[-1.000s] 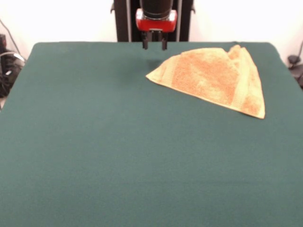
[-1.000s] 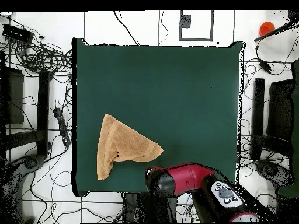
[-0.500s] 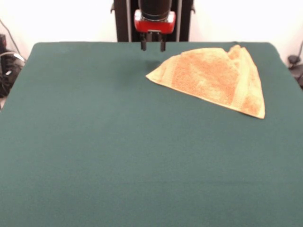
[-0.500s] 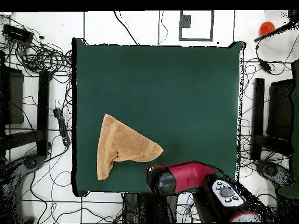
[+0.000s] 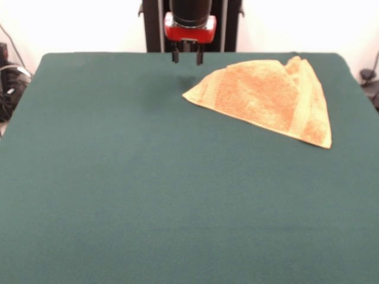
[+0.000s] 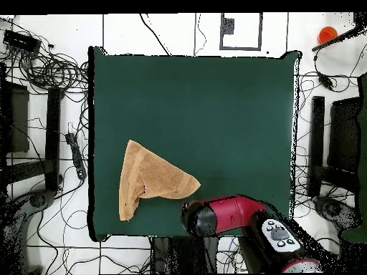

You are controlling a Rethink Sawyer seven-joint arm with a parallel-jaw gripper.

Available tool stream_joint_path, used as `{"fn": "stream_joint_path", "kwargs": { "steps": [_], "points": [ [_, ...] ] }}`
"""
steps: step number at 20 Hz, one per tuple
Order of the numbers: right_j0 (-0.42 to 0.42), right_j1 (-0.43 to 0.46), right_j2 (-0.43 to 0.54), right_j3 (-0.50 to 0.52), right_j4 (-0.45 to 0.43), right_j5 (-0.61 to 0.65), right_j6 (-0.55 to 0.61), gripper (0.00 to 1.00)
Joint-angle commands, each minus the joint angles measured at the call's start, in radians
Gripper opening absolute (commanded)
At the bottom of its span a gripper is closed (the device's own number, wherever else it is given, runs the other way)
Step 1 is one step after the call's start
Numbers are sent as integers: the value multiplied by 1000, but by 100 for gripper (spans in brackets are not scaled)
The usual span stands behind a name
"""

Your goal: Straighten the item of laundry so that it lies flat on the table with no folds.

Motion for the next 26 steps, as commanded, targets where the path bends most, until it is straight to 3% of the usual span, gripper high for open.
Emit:
{"fn": "stream_joint_path", "kwargs": {
  "steps": [1, 26],
  "points": [
    [40, -1, 95, -77, 35, 93, -34, 100],
    [28, -27, 133, -82, 73, 189, -74, 100]
  ]
}}
